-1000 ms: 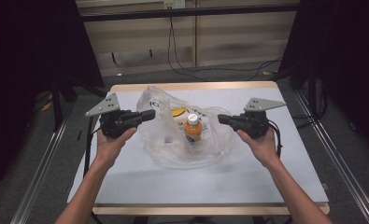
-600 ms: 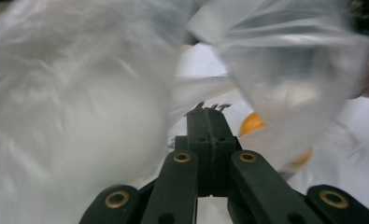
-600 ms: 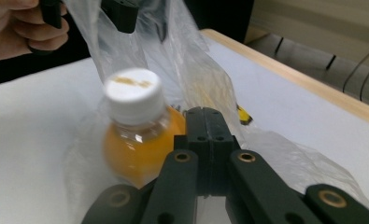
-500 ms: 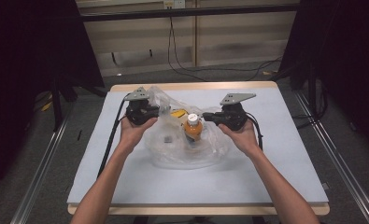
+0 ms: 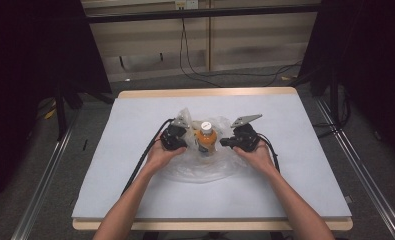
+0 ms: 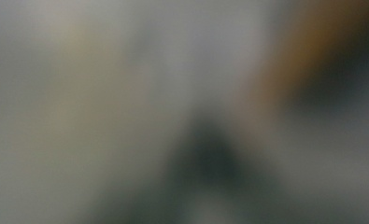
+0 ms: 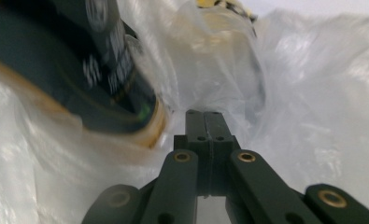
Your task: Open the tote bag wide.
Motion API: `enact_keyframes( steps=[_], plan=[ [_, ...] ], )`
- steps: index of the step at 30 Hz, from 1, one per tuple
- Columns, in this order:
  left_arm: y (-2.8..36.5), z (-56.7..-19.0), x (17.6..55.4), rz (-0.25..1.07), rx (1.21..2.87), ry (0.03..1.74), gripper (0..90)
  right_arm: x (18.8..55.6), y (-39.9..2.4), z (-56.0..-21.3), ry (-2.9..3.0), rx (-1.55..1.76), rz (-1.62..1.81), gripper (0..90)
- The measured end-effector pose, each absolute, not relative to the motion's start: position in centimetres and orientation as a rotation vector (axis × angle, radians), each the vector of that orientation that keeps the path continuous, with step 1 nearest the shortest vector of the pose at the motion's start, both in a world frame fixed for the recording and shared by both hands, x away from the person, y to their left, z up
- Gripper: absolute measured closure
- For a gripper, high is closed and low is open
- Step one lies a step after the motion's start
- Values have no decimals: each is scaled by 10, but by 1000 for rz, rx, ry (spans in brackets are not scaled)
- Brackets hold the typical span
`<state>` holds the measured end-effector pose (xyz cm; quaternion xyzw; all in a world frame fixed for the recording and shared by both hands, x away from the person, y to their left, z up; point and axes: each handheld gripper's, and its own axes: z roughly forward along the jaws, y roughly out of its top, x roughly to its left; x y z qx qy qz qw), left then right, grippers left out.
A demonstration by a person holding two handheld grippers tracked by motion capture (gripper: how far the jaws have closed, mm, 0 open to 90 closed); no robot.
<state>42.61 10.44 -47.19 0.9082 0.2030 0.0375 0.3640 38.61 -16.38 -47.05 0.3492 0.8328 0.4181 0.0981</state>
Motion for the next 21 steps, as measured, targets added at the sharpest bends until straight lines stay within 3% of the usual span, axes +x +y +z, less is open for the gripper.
enact_keyframes(
  steps=[11, 21],
  plan=[
    [147, -467, 409, 100, 2489, 516, 900, 386, -180, -484, 2525, 1042, 1084, 900],
    [194, -460, 396, 111, 2573, 507, 900, 388, -222, -479, 2509, 1093, 969, 900]
  ],
)
